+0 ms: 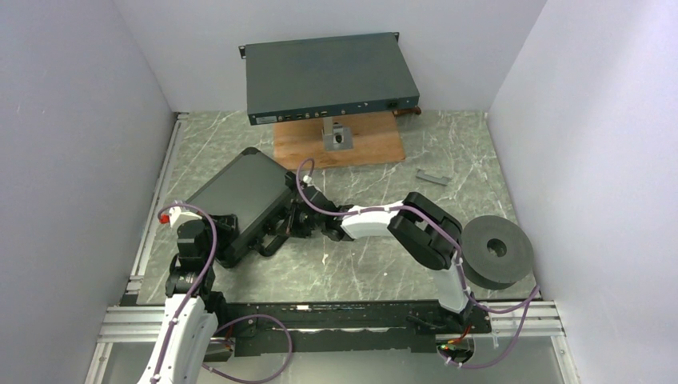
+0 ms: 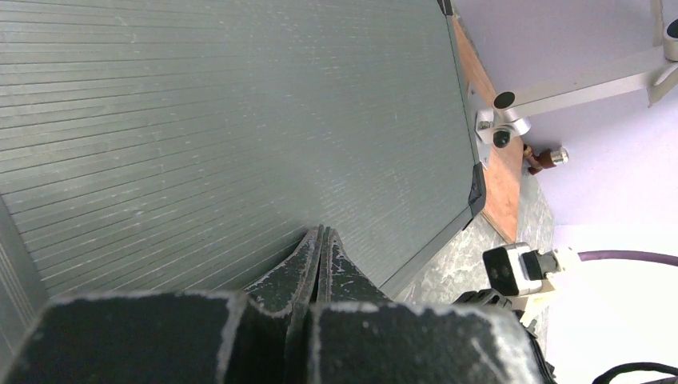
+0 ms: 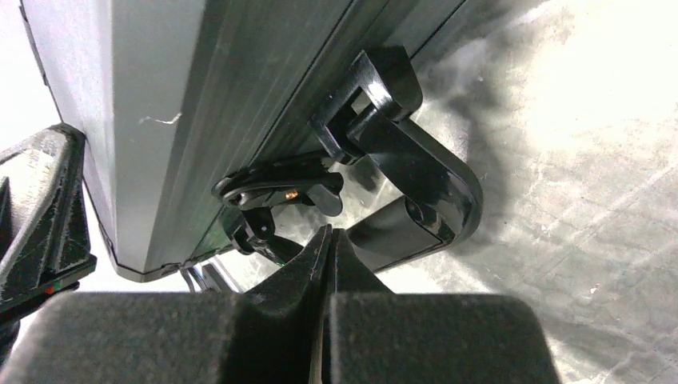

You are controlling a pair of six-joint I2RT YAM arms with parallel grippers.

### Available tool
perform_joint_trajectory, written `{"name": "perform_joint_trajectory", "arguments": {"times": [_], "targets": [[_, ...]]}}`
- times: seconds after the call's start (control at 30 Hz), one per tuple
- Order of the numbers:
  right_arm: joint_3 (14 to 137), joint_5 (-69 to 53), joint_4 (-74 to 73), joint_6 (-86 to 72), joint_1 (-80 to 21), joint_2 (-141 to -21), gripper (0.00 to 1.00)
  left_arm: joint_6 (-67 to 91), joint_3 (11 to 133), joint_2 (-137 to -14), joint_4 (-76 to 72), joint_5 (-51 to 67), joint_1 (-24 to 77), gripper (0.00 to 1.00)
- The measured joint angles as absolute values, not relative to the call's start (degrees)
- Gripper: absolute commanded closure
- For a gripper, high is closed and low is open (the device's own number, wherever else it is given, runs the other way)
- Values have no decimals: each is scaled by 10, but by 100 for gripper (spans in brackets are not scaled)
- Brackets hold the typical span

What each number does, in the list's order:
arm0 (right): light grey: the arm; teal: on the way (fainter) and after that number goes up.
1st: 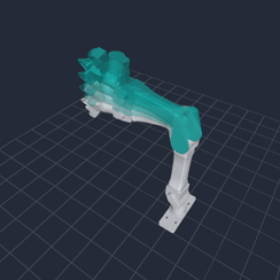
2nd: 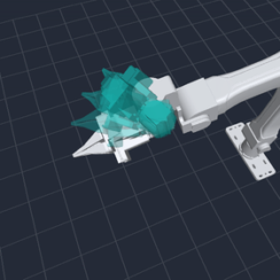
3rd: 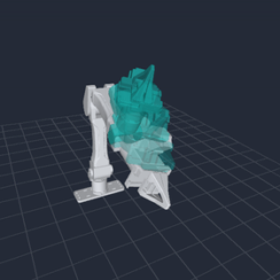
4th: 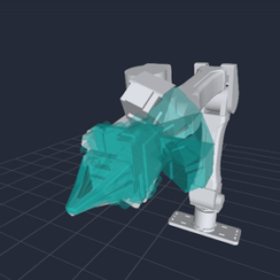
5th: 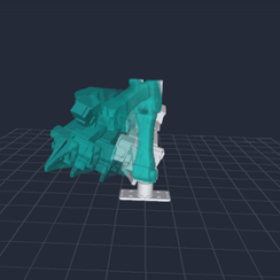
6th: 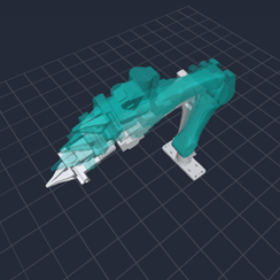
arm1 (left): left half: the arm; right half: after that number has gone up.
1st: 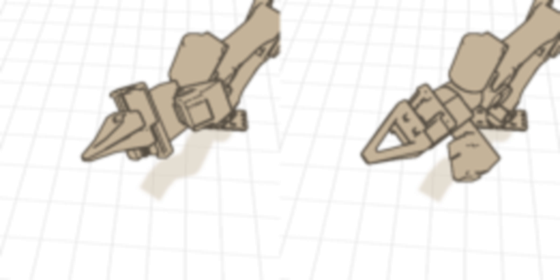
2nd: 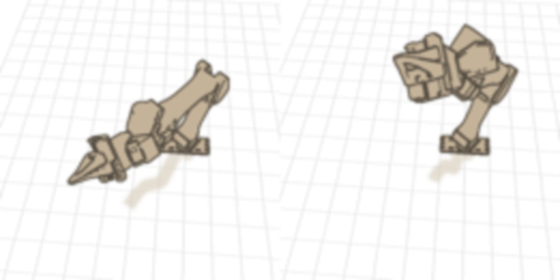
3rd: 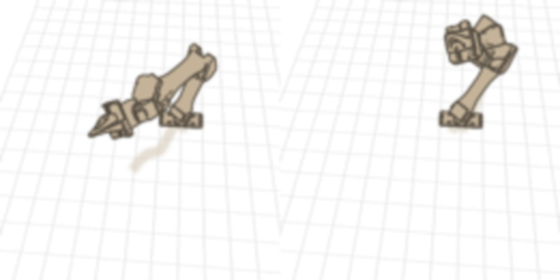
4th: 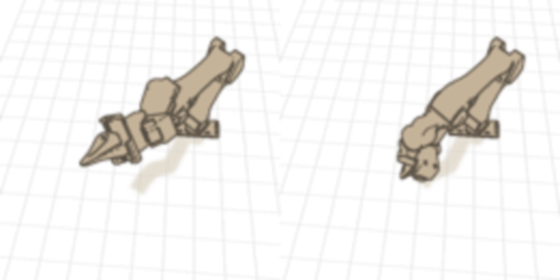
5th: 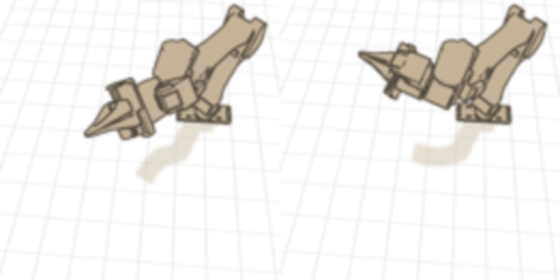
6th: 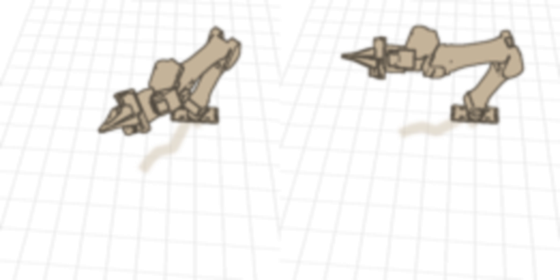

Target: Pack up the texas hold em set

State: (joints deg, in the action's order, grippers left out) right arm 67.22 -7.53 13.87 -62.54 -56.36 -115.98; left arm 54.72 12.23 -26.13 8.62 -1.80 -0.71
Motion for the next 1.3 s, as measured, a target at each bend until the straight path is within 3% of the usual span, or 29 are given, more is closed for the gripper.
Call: {"name": "perform_joint_trajectory", "arguments": {"times": [1.3], "targets": [[694, -111, 198, -629, -573, -1217, 100, 547, 123, -263, 84, -18, -7, 100]]}}
